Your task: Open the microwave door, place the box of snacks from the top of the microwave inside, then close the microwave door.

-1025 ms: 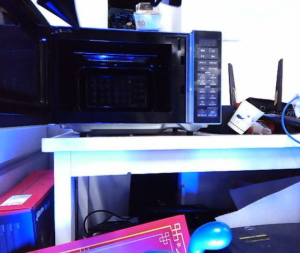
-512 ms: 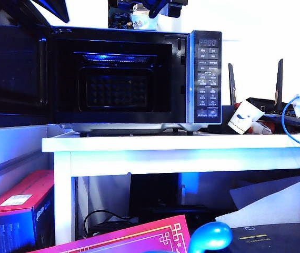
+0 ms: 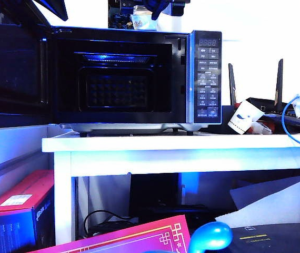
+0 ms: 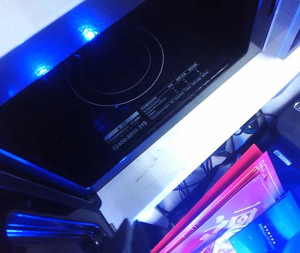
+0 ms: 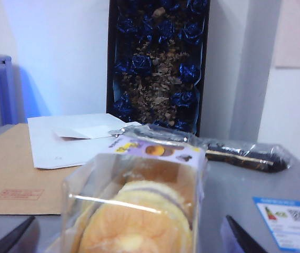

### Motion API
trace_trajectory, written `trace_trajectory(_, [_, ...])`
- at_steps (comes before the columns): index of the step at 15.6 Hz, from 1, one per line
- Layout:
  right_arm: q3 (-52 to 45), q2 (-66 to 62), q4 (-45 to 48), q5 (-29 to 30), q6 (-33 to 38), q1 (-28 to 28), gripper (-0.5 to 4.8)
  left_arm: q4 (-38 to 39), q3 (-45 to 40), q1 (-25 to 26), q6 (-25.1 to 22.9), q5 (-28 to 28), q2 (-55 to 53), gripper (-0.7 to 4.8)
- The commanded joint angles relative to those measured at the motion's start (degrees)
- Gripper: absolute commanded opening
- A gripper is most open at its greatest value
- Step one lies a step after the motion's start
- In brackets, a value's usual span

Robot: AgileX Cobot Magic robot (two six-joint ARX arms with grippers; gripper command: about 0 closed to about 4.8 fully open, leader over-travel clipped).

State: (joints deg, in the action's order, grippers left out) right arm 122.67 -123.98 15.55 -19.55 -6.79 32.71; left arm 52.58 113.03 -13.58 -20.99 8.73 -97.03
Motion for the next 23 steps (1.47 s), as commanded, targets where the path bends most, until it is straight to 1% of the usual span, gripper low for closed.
trace_trajectory(1, [0.52, -0.07, -0.28, -0.66, -1.84, 0.04, 4.79, -0.26, 0.28, 0.04, 0.0, 0.11, 0.44, -0.06])
trace_trajectory(3, [0.52, -0.07, -0.79, -2.43, -3.89, -0.33, 4.79, -0.22, 0.28, 0.04, 0.0, 0.11, 0.44, -0.06])
trace_trajectory(6, [1.9, -0.07, -0.09, -0.85, -3.89, -0.17, 4.79, 0.02, 0.28, 0.04, -0.02, 0.17, 0.44, -0.06])
trace_trajectory(8, [1.9, -0.13, 2.95, 0.31, -3.87, -0.13, 4.79, 0.17, 0.28, 0.04, -0.02, 0.28, 0.5, -0.05])
trace_trajectory(12, [1.92, -2.01, 5.77, 0.44, -3.82, -0.22, 4.79, 0.11, 0.28, 0.04, -0.02, 0.28, 0.85, -0.06])
trace_trajectory(15, [1.95, -3.37, 7.39, -1.36, -3.93, -0.28, 4.79, 0.15, 0.28, 0.04, -0.02, 0.31, 1.01, -0.06])
trace_trajectory(17, [1.95, -3.85, 7.43, -1.51, -3.91, -0.74, 4.79, 0.13, 0.28, 0.04, -0.02, 0.35, 1.03, -0.06])
trace_trajectory(21, [1.99, -4.33, 7.32, -1.22, -3.67, -2.08, 4.79, 0.13, 0.28, 0.04, -0.02, 0.37, 1.03, -0.06])
trace_trajectory(23, [1.99, -4.33, 8.17, 0.33, -3.67, -2.4, 4.79, 0.11, 0.28, 0.04, -0.02, 0.35, 1.03, -0.06])
